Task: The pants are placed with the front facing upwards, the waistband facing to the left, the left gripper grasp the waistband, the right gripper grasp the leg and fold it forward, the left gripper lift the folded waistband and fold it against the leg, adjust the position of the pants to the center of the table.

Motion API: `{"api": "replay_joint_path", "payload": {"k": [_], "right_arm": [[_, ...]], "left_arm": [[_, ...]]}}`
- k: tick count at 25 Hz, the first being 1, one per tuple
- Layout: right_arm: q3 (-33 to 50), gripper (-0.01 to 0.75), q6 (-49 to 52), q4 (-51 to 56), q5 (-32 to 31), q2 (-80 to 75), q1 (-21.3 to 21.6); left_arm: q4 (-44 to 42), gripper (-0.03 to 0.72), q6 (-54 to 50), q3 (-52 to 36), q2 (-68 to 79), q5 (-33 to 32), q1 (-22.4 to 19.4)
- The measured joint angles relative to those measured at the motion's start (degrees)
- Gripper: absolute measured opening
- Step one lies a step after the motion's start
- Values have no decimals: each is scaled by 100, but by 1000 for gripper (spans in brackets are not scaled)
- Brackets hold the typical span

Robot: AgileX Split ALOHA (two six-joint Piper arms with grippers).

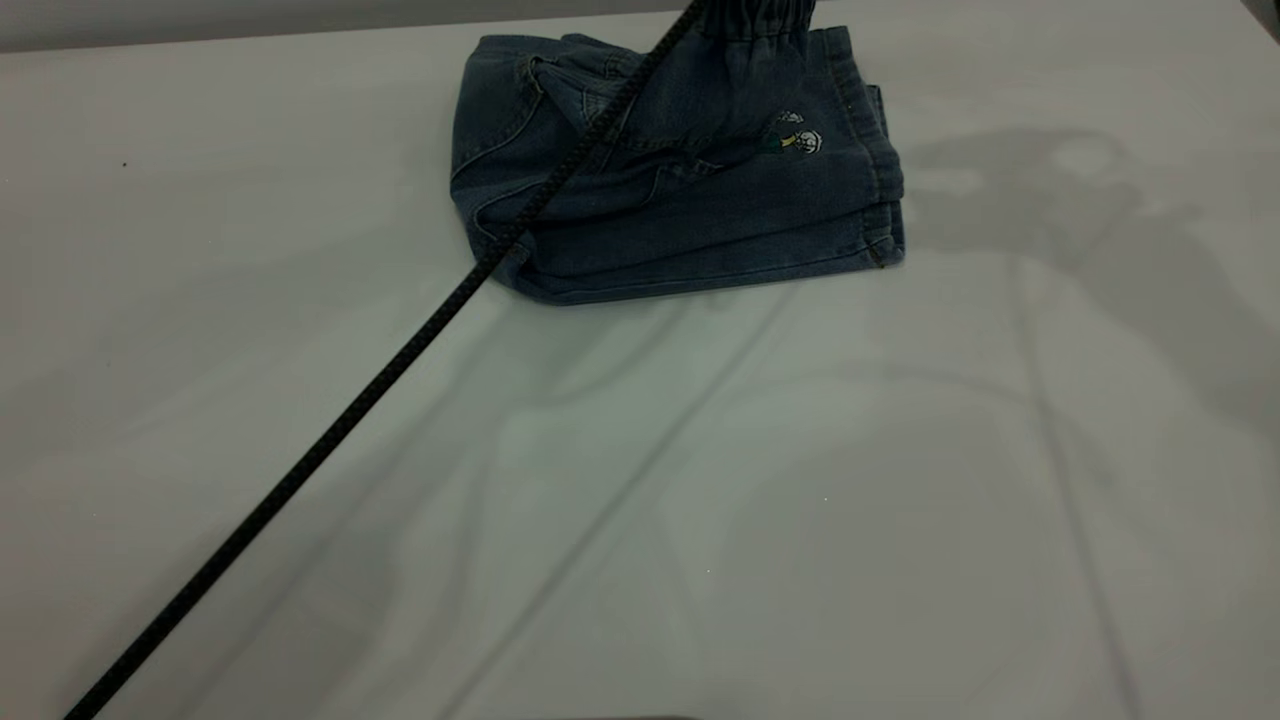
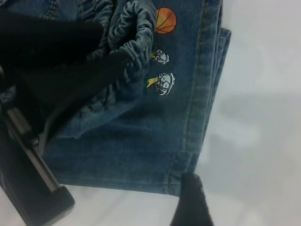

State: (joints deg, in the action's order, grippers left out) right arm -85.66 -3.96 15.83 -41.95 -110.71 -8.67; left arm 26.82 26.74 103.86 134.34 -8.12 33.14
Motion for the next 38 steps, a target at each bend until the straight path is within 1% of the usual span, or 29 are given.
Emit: {"api": "replay_joint_path", "payload": {"k": [3,4,7,10,14,16,18,21,24,28,31,35,38], "right_arm": [[0,443,-11,0,0,0,0],[0,443,-11,0,0,0,0],[0,443,-11,0,0,0,0],[0,443,-11,6,0,0,0],[0,443,-11,6,0,0,0],[0,443,-11,6,-7,0,0],[0,443,-11,6,-12,0,0],[0,443,-11,24,-34,0,0],[0,443,-11,79,-41,0,0],[0,443,-11,152,-81,0,0],[0,443,-11,155,-119,0,0],[0,443,-11,162,-133,0,0],[0,443,-11,173,-133,0,0]], "left_arm": [[11,347,-5,0,-6,-32,0],[18,363,-5,0,-37,-77,0],[71,377,-65,0,-192,-320,0],[172,378,-181,0,-465,-867,0],[151,379,-195,0,-784,-1865,-19],[-99,379,-189,0,-902,-2379,-48],[-543,379,-195,0,-967,-2848,-113],[-1349,379,-401,0,-973,-3239,-282],[-1976,381,-829,0,-885,-3239,-423],[-2441,381,-1223,2,-568,-2934,-469],[-2630,381,-1261,7,-245,-2554,-469],[-2735,381,-1274,7,189,-1862,-469],[-2735,381,-1365,7,455,-1581,-469]]}}
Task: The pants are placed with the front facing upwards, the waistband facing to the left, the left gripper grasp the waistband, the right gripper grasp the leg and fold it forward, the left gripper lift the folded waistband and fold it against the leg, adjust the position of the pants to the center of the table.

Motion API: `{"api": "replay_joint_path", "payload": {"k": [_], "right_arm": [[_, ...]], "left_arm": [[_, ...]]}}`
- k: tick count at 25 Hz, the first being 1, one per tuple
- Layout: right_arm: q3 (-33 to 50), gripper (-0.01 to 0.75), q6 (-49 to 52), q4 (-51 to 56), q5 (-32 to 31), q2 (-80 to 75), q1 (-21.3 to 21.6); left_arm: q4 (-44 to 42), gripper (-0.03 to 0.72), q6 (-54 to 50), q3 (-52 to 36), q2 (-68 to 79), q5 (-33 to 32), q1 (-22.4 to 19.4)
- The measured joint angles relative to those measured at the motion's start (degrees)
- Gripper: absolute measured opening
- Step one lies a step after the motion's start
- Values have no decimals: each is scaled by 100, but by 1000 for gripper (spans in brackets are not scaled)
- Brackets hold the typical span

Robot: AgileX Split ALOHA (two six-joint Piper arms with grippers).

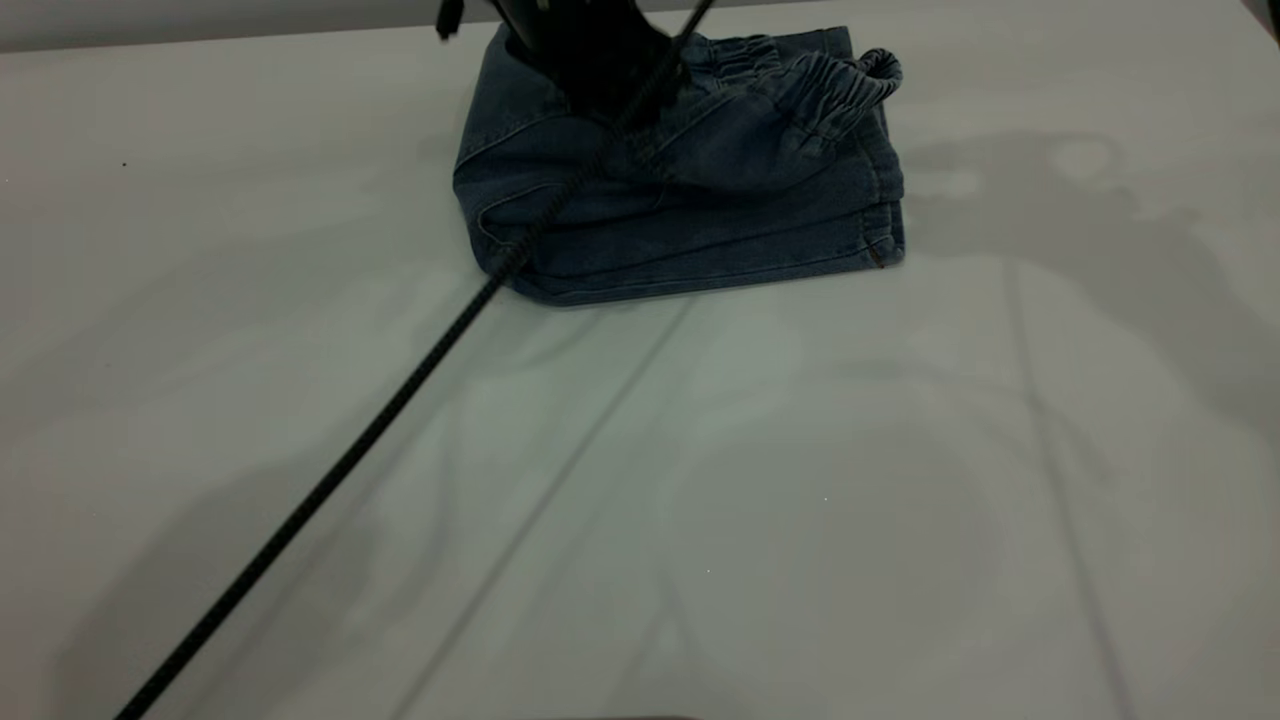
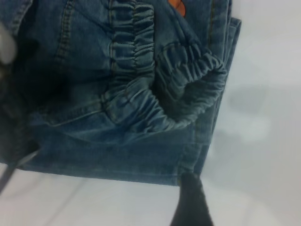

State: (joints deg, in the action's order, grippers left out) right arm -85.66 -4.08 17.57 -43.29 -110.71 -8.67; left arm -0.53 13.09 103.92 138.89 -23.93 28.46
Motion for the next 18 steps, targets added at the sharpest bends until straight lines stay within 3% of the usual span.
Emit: {"api": "replay_joint_path", "payload": {"k": [7,18], "right_arm": [[0,443,-6,3,-6,0,0],[0,443,-59,3,-6,0,0]], "left_arm": [[0,381,-346,41,345,73,0],[0,381,-1309,112,266,-1414,0]]}}
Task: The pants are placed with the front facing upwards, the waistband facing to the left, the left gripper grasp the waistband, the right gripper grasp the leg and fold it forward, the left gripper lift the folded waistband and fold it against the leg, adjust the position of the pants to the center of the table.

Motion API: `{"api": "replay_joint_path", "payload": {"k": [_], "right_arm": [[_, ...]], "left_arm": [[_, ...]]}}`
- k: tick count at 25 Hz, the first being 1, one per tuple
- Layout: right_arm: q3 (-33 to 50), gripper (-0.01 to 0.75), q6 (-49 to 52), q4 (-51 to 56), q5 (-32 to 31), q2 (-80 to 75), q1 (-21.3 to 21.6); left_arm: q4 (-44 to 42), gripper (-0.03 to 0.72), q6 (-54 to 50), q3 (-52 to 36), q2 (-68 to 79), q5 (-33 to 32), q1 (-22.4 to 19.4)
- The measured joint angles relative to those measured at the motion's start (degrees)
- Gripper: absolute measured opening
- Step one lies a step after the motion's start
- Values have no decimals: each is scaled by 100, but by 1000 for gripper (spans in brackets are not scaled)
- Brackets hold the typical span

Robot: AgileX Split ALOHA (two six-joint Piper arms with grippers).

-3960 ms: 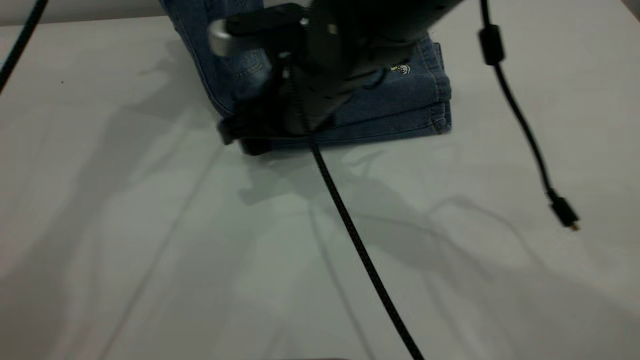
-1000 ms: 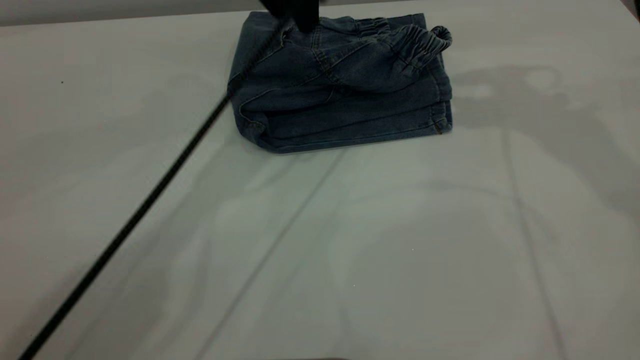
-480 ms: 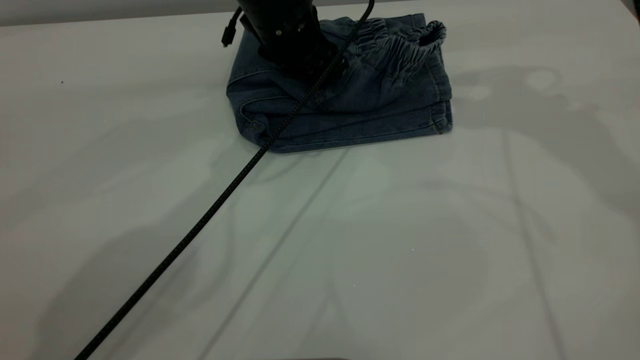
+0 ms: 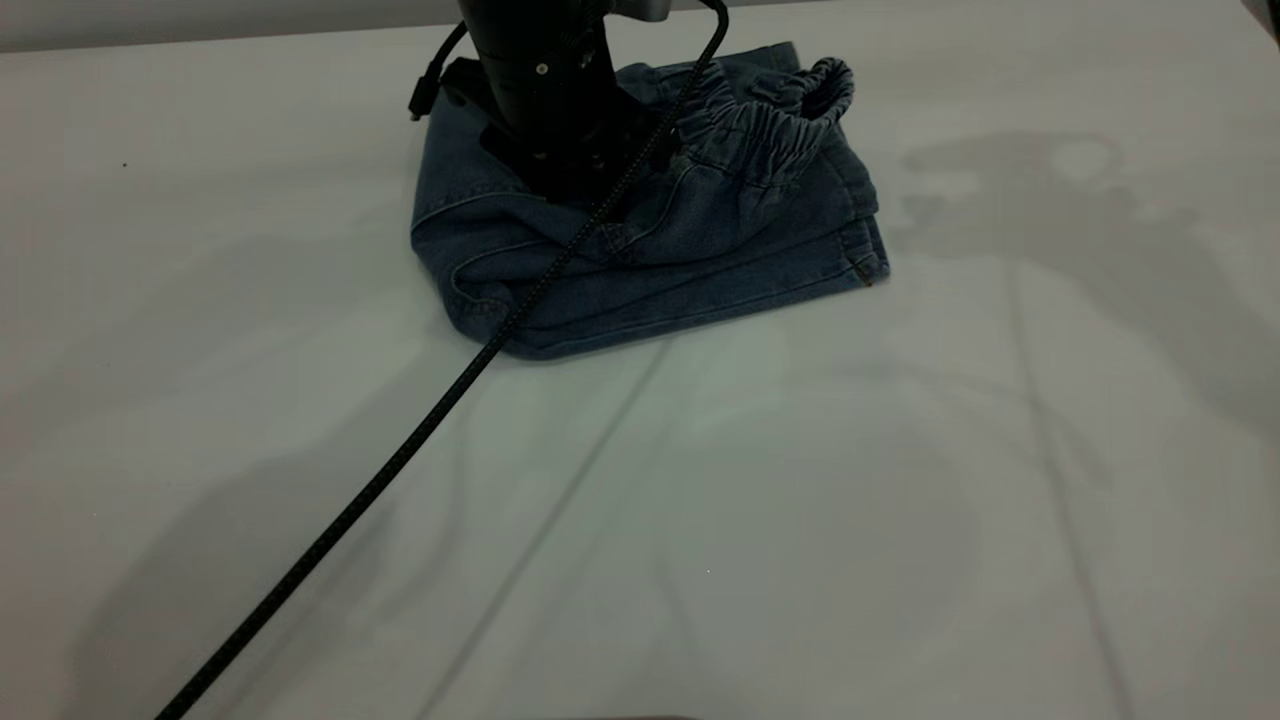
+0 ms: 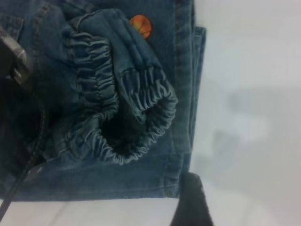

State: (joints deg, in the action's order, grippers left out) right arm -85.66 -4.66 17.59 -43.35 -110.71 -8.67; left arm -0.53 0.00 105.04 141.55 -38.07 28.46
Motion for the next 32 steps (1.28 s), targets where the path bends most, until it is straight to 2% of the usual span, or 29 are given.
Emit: {"api": "replay_joint_path", "payload": {"k": [3,8,16,20,25,30,32], "right_arm": [[-5,443,-42,0,-11,13,0],[-156,443,-200,-16,-112,369,0],[-182,443,-283,-16,-431,1690,0],[-182,443,-294,-16,-1010,2338,0],[-182,443,-201,-16,-1781,3060,0],[-182,443,-86,-16,-2701,3656,0],[-182,443,-10,-16,-2838,3864,0]], "left_arm": [[-6,381,0,140,0,-243,5],[-34,352,200,770,-16,-1227,5],[-743,340,180,2447,-321,-2902,10],[-1167,340,161,3082,-474,-2907,10],[-1218,340,-30,3147,-1102,-2907,10],[-806,339,-72,3147,-1911,-2907,10],[-401,339,-72,3081,-2335,-2907,10]]}}
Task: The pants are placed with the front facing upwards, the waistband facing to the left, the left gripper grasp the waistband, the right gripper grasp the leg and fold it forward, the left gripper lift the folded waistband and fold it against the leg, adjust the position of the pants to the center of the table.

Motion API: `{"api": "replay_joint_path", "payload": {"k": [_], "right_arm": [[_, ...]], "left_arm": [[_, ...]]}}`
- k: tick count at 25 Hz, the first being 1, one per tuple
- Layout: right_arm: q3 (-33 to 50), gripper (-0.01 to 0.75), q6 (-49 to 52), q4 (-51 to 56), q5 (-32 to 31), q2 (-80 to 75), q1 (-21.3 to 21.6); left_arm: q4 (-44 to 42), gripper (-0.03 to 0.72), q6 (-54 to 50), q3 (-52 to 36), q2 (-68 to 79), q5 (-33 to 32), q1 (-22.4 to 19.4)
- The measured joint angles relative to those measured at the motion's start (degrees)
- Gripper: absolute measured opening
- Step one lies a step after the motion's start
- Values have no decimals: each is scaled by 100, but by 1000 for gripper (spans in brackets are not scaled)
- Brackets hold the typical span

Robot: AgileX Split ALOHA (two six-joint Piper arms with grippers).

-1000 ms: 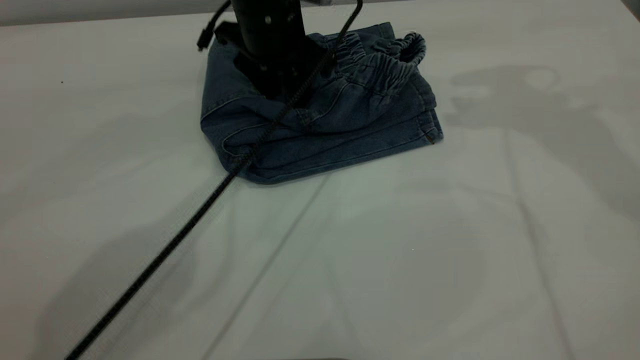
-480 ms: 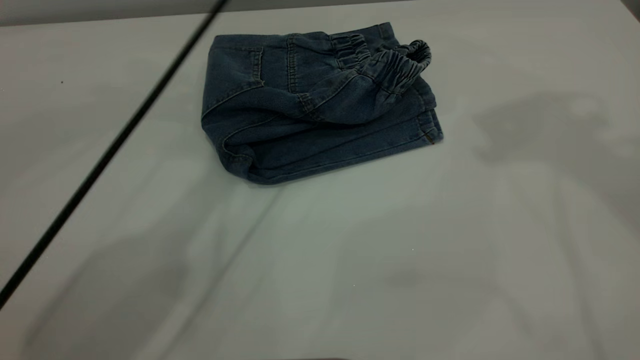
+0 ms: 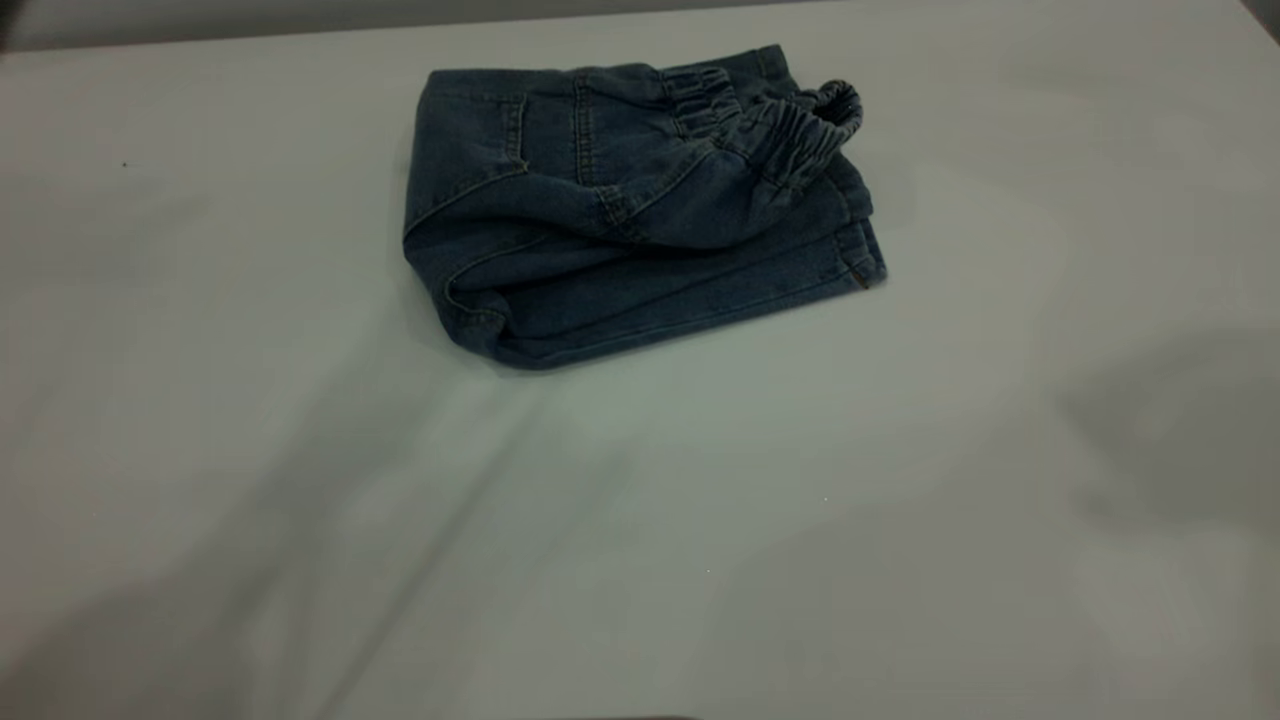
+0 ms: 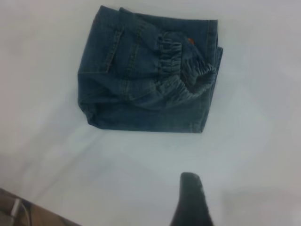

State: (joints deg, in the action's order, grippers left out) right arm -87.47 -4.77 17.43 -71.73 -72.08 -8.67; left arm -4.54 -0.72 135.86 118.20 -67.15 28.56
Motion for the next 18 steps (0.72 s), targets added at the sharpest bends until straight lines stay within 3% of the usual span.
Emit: {"api": "replay_joint_path", "payload": {"k": [5,18], "right_arm": [[287,443,71,23,-29,650,0],[1752,443,-97,124,-104,3223,0]], "left_arm": [[878,339,242,-805,-1227,0,0],[903,339,1041,-4630,-5359,0,10]]}}
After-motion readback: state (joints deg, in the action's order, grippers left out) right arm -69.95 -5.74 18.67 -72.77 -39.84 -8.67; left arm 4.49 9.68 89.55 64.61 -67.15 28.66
